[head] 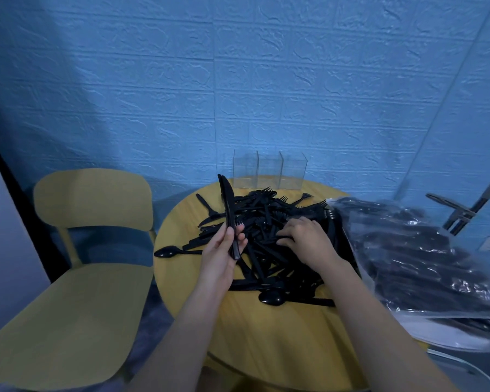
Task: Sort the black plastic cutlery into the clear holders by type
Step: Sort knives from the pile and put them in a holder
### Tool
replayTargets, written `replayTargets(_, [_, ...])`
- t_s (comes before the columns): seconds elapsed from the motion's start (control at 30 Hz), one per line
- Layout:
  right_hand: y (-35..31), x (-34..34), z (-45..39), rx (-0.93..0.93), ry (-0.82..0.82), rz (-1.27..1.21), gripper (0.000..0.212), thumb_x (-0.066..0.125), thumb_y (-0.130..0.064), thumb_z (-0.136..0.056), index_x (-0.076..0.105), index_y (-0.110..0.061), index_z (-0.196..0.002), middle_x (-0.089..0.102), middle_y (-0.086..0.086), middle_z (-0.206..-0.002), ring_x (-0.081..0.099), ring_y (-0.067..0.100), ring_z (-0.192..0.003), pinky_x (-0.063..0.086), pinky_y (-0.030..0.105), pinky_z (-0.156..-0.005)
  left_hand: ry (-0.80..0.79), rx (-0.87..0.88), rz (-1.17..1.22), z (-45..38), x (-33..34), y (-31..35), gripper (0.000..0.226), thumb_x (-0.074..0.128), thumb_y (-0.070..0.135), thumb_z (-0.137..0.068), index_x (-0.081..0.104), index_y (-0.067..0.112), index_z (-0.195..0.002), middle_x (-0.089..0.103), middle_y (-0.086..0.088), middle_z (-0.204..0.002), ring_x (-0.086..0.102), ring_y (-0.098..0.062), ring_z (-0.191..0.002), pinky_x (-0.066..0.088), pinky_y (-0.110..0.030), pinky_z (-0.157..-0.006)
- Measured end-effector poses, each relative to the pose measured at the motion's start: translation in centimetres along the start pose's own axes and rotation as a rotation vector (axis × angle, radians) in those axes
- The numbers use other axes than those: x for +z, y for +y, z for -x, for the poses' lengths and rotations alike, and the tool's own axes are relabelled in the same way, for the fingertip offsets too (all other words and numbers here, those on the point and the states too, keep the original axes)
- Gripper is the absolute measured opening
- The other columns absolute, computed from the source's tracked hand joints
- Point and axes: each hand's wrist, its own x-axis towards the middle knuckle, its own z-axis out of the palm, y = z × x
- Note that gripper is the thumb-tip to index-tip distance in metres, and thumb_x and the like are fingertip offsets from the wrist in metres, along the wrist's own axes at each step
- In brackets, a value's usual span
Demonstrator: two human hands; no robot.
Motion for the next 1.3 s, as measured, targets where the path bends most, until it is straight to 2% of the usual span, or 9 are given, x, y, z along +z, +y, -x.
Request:
replayTargets(0.23, [0.2, -1.9, 0.4, 0.054, 0.624, -0.572, 0.018, 0.066, -0.014, -0.088, 0.073, -0.003, -0.1, 0.064, 0.001, -0.086, 0.056, 0.012, -0.082, 0.039, 0.014, -0.074, -0.102, 0.049, -0.029, -0.4, 0.0, -0.4, 0.024, 0.046, 0.007, -0.097, 0.062, 0.011, -0.114, 0.071, -0.002, -0.086, 0.064, -0.008, -0.071, 0.057, -0.026, -0.079])
replayTargets(0.37, [0.3, -4.7, 0.5, 0.255, 0.846, -1.159, 0.01, 0.065, -0.014, -0.088, 0.071, -0.015, -0.096, 0.068, -0.004, -0.084, 0.06, 0.002, -0.077, 0.045, 0.011, -0.073, -0.15, 0.048, -0.062, -0.1, 0.2, -0.6, 0.023, 0.046, 0.005, -0.096, 0.063, 0.016, -0.107, 0.073, -0.002, -0.086, 0.066, -0.009, -0.072, 0.058, -0.026, -0.078])
replayTargets(0.67, [0.9, -1.3, 0.4, 0.476, 0.832, -1.587, 0.007, 0.063, -0.005, -0.089, 0.059, -0.009, -0.084, 0.064, -0.001, -0.066, 0.062, 0.004, -0.057, 0.051, 0.015, -0.06, -0.127, 0.064, -0.035, -0.3, -0.1, -0.7, 0.023, 0.048, 0.006, -0.095, 0.062, 0.009, -0.112, 0.071, -0.004, -0.084, 0.065, -0.008, -0.069, 0.058, -0.026, -0.076])
replayTargets(0.87, [2.5, 0.2, 0.0, 0.532, 0.752, -1.438, 0.012, 0.062, -0.002, -0.088, 0.058, -0.013, -0.085, 0.064, 0.011, -0.085, 0.068, 0.014, -0.072, 0.057, 0.025, -0.073, -0.107, 0.073, -0.014, -0.5, -0.3, -0.8, 0.022, 0.048, 0.006, -0.095, 0.064, 0.01, -0.109, 0.07, -0.005, -0.087, 0.066, -0.009, -0.07, 0.058, -0.026, -0.075])
replayTargets(0.97, [2.9, 1.0, 0.0, 0.603, 0.571, -0.974, 0.029, 0.068, -0.014, -0.086, 0.061, -0.01, -0.114, 0.064, 0.006, -0.108, 0.061, 0.017, -0.099, 0.044, 0.022, -0.09, -0.107, 0.07, -0.024, -0.6, -0.3, -0.8, 0.022, 0.047, 0.006, -0.095, 0.064, 0.011, -0.109, 0.069, -0.005, -0.088, 0.065, -0.009, -0.071, 0.058, -0.027, -0.077])
replayTargets(1.03, [2.6, 0.7, 0.5, 0.523, 0.564, -0.693, 0.04, 0.068, -0.016, -0.087, 0.057, -0.007, -0.124, 0.057, 0.008, -0.122, 0.052, 0.021, -0.116, 0.037, 0.022, -0.096, -0.11, 0.071, -0.032, -0.5, -0.2, -0.8, 0.022, 0.047, 0.006, -0.096, 0.064, 0.012, -0.108, 0.069, -0.005, -0.088, 0.065, -0.009, -0.071, 0.057, -0.027, -0.078])
replayTargets(1.1, [2.3, 0.1, 1.1, 0.329, 0.577, -0.54, 0.028, 0.069, -0.013, -0.085, 0.066, -0.008, -0.112, 0.058, 0.007, -0.114, 0.052, 0.025, -0.112, 0.035, 0.021, -0.092, -0.111, 0.073, -0.038, -0.5, -0.2, -0.8, 0.022, 0.047, 0.005, -0.096, 0.065, 0.012, -0.106, 0.069, -0.004, -0.087, 0.065, -0.008, -0.07, 0.058, -0.027, -0.078])
replayTargets(1.17, [2.0, -0.2, 1.3, 0.15, 0.421, -0.334, 0.018, 0.07, -0.02, -0.084, 0.073, -0.014, -0.101, 0.06, 0.002, -0.103, 0.051, 0.024, -0.104, 0.033, 0.027, -0.087, -0.107, 0.076, -0.049, -0.4, 0.0, -0.8, 0.021, 0.047, 0.005, -0.095, 0.065, 0.012, -0.104, 0.07, -0.005, -0.087, 0.066, -0.009, -0.07, 0.058, -0.028, -0.079])
replayTargets(1.3, [1.3, 0.0, 1.2, 0.065, 0.064, -0.054, 0.03, 0.06, -0.036, -0.09, 0.065, -0.027, -0.118, 0.052, -0.004, -0.113, 0.041, 0.017, -0.112, 0.027, 0.03, -0.096, -0.104, 0.08, -0.076, -0.4, 0.0, -0.9, 0.02, 0.048, 0.005, -0.095, 0.065, 0.012, -0.103, 0.07, -0.006, -0.087, 0.066, -0.009, -0.071, 0.058, -0.028, -0.079])
